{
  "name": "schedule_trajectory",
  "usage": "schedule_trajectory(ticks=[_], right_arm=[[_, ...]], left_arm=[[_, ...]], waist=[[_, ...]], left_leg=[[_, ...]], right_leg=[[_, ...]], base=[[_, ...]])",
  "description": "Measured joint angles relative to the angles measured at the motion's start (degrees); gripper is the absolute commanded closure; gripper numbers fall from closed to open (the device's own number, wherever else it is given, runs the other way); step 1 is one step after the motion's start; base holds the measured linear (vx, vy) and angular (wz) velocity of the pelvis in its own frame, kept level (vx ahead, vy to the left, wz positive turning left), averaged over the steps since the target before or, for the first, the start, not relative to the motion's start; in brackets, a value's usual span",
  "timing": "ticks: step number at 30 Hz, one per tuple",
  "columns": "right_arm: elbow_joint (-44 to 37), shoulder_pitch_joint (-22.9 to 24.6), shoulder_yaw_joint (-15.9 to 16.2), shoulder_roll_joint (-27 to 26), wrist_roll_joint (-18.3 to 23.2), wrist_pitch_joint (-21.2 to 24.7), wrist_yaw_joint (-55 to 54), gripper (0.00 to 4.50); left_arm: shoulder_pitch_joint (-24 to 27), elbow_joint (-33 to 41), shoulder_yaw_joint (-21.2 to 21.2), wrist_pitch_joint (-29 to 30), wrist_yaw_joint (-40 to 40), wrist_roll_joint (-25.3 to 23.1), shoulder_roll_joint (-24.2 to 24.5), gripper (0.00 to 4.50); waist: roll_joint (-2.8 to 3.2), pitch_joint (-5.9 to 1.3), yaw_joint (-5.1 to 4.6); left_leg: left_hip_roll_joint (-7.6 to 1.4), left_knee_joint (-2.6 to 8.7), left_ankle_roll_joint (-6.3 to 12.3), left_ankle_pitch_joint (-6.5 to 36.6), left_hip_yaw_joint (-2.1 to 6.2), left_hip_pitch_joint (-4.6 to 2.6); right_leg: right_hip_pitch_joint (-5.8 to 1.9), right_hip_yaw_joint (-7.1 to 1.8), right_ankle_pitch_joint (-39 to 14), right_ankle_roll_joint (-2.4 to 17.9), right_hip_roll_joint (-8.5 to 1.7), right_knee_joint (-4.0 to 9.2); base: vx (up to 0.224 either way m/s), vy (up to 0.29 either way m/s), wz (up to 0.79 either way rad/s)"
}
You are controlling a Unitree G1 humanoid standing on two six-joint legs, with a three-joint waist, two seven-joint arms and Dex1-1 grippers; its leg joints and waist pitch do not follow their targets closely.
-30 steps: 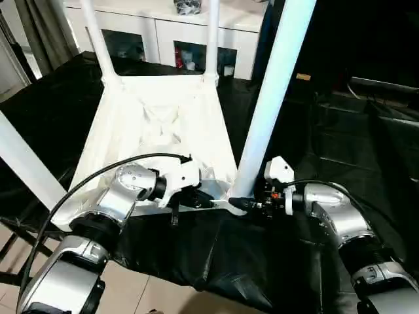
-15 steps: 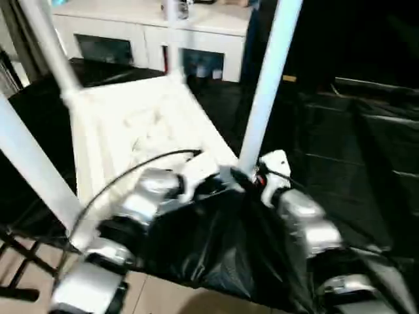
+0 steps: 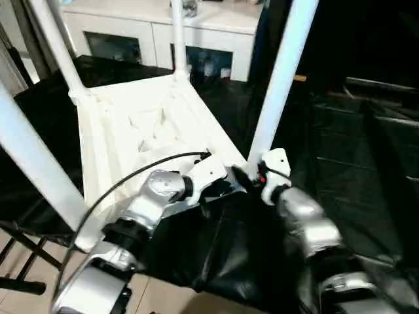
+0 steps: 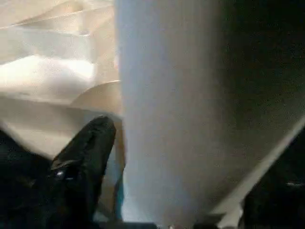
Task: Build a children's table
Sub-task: Rotate leg to tighten
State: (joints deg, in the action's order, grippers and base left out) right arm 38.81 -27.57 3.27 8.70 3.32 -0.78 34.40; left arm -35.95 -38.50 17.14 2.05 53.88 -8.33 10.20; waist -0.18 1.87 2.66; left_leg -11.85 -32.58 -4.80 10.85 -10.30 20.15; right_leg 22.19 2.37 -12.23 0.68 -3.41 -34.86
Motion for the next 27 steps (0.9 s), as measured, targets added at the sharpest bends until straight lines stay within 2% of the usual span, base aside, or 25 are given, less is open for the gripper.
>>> schedule_trajectory(ticks=[7,14,18,19,27], right_arm=[[-1.4,0.0,2.9,5.9,2.1,0.6,16.4,0.73],[-2.6,-0.4,4.7,9.6,5.0,1.8,30.0,1.25],[-2.6,-1.4,6.0,10.2,5.2,2.1,34.1,1.64],[-2.6,-1.6,6.3,10.4,5.3,2.1,35.3,1.85],[-2.4,-2.0,6.7,10.5,5.3,2.2,37.4,2.17]], left_arm=[[0.7,0.0,0.1,-2.9,7.4,2.0,3.2,4.5],[0.9,0.0,0.8,-5.9,15.3,3.7,6.8,4.5],[0.9,-0.5,0.9,-7.1,18.3,4.2,7.8,4.5],[0.9,-0.5,1.0,-7.5,19.1,4.2,8.1,4.5],[0.2,-1.9,1.4,-9.3,21.0,4.6,8.8,4.5]], waist=[[0.01,0.02,0.44],[0.04,0.04,1.12],[0.03,0.05,1.27],[0.03,0.04,1.37],[0.0,0.05,1.64]], left_leg=[[-0.03,-0.04,-0.01,0.0,0.01,-0.09],[-0.05,-0.07,0.0,0.0,0.0,-0.04],[-0.05,-0.09,0.0,0.0,0.0,-0.05],[-0.06,-0.09,0.0,0.0,0.0,-0.06],[-0.07,-0.09,-0.01,0.0,0.0,-0.07]], right_leg=[[-0.04,0.02,0.0,0.0,0.0,-0.06],[0.0,0.09,0.0,0.0,-0.01,-0.05],[0.0,0.09,0.0,0.1,-0.02,-0.07],[-0.01,0.09,0.0,0.1,-0.02,-0.07],[-0.01,0.1,0.0,0.1,-0.01,-0.1]], base=[[0.0,0.0,0.0],[0.0,0.0,0.0],[0.0,0.0,0.0],[0.0,0.0,0.0],[0.0,0.0,0.0]])
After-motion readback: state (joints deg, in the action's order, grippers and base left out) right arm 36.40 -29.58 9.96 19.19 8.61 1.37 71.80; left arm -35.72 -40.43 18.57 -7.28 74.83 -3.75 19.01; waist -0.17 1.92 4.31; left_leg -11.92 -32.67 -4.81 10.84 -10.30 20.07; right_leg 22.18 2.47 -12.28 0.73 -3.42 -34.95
